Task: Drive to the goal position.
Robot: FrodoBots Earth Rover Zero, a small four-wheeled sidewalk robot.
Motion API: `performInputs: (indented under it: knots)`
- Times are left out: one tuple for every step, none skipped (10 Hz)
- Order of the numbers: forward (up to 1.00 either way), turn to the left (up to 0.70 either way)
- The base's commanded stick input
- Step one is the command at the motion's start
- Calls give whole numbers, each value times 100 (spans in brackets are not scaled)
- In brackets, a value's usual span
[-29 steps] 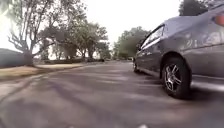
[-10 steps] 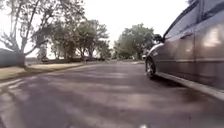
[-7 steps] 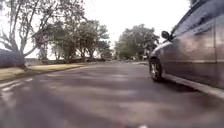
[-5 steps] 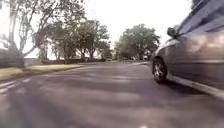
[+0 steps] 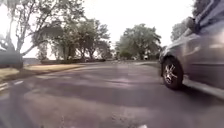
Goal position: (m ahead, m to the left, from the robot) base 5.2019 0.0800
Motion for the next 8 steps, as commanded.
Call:
performInputs:
  knots:
    - [100, -22]
    - [100, 0]
    - [100, 0]
    - [100, 0]
    - [100, 0]
    - [100, 0]
    - [100, 0]
    - [100, 0]
